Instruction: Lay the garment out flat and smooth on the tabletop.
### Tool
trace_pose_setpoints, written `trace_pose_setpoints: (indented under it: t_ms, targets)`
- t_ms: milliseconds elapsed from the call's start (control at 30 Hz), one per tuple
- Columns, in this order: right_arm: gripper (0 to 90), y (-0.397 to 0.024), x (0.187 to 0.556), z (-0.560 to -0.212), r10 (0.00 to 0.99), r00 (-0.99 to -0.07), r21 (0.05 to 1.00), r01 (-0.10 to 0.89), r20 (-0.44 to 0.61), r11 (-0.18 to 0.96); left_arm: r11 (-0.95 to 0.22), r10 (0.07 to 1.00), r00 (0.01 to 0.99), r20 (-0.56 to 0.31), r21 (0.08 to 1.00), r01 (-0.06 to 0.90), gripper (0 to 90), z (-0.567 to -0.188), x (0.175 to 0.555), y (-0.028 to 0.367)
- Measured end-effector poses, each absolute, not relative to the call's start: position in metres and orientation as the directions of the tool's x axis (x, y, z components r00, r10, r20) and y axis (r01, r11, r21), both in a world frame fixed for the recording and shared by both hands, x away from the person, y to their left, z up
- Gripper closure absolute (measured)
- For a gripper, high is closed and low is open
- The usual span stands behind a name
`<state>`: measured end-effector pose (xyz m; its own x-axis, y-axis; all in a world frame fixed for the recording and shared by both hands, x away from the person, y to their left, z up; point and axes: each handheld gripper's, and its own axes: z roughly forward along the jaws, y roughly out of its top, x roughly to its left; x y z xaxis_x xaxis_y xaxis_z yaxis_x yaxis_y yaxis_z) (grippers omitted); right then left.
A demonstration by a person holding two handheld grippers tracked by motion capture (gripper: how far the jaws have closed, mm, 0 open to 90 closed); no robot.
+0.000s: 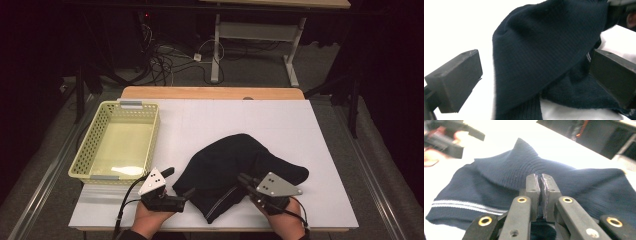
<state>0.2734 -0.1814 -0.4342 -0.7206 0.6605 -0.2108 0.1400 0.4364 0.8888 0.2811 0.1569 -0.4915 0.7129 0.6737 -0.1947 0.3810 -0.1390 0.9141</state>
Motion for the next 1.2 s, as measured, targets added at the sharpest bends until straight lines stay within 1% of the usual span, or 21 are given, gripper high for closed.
trace_pose_setpoints:
  t_ms: [167,200,233,400,467,600,700,767,800,833,900,933,967,1033,1133,1200]
  targets:
    - [86.7,-0.217,0.279,-0.427,0.734,-0.650,0.905,0.166,-0.198,0.392,-0.164,0.655,0.738,-0.164,0.922,0.351,0.0,-0.492,0.278,0.154]
    - [86.7,-0.228,0.280,-0.427,0.755,-0.627,0.908,0.178,-0.191,0.379,-0.184,0.653,0.745,-0.137,0.925,0.331,0.0,-0.492,0.276,0.152]
    - [86.8,-0.237,0.281,-0.426,0.770,-0.611,0.911,0.187,-0.185,0.367,-0.183,0.654,0.745,-0.133,0.927,0.327,0.0,-0.493,0.276,0.152]
    - [86.8,-0.290,0.283,-0.431,0.847,-0.509,0.915,0.252,-0.152,0.315,-0.173,0.653,0.744,-0.138,0.930,0.324,0.0,-0.493,0.275,0.153]
    - [86.8,-0.312,0.283,-0.435,0.880,-0.451,0.911,0.282,-0.151,0.301,-0.174,0.654,0.744,-0.137,0.930,0.324,0.0,-0.493,0.275,0.153]
    - [86.9,-0.356,0.284,-0.445,0.930,-0.348,0.904,0.351,-0.117,0.245,-0.175,0.651,0.747,-0.134,0.931,0.320,0.0,-0.493,0.275,0.153]
    - [86.8,-0.378,0.282,-0.451,0.952,-0.280,0.893,0.388,-0.123,0.229,-0.175,0.650,0.748,-0.136,0.930,0.322,0.0,-0.493,0.275,0.153]
    - [86.6,-0.390,0.281,-0.456,0.966,-0.243,0.891,0.413,-0.093,0.190,-0.176,0.649,0.748,-0.137,0.930,0.323,0.0,-0.493,0.276,0.153]
    - [85.4,-0.391,0.281,-0.457,0.967,-0.243,0.890,0.420,-0.080,0.179,-0.177,0.649,0.748,-0.138,0.929,0.324,0.0,-0.493,0.276,0.153]
    - [81.9,-0.391,0.281,-0.457,0.966,-0.249,0.892,0.420,-0.067,0.170,-0.177,0.649,0.748,-0.138,0.929,0.326,0.0,-0.493,0.276,0.153]
    - [66.0,-0.383,0.280,-0.450,0.959,-0.279,0.907,0.390,-0.047,0.158,-0.180,0.649,0.748,-0.137,0.928,0.326,0.0,-0.493,0.276,0.152]
    - [60.3,-0.377,0.279,-0.445,0.954,-0.298,0.917,0.370,-0.037,0.152,-0.181,0.649,0.748,-0.137,0.928,0.326,0.0,-0.493,0.276,0.152]
    - [57.0,-0.370,0.278,-0.439,0.947,-0.320,0.924,0.350,-0.039,0.157,-0.181,0.649,0.748,-0.137,0.928,0.326,0.0,-0.493,0.276,0.152]
    - [52.2,-0.351,0.274,-0.427,0.927,-0.370,0.935,0.303,-0.061,0.182,-0.185,0.649,0.749,-0.134,0.927,0.325,0.0,-0.493,0.276,0.152]
    - [49.9,-0.316,0.269,-0.414,0.874,-0.482,0.945,0.252,-0.067,0.211,-0.188,0.649,0.750,-0.131,0.927,0.324,0.0,-0.493,0.276,0.151]
    - [48.7,-0.288,0.266,-0.414,0.823,-0.564,0.942,0.235,-0.070,0.241,-0.188,0.649,0.750,-0.129,0.928,0.323,0.0,-0.493,0.275,0.151]
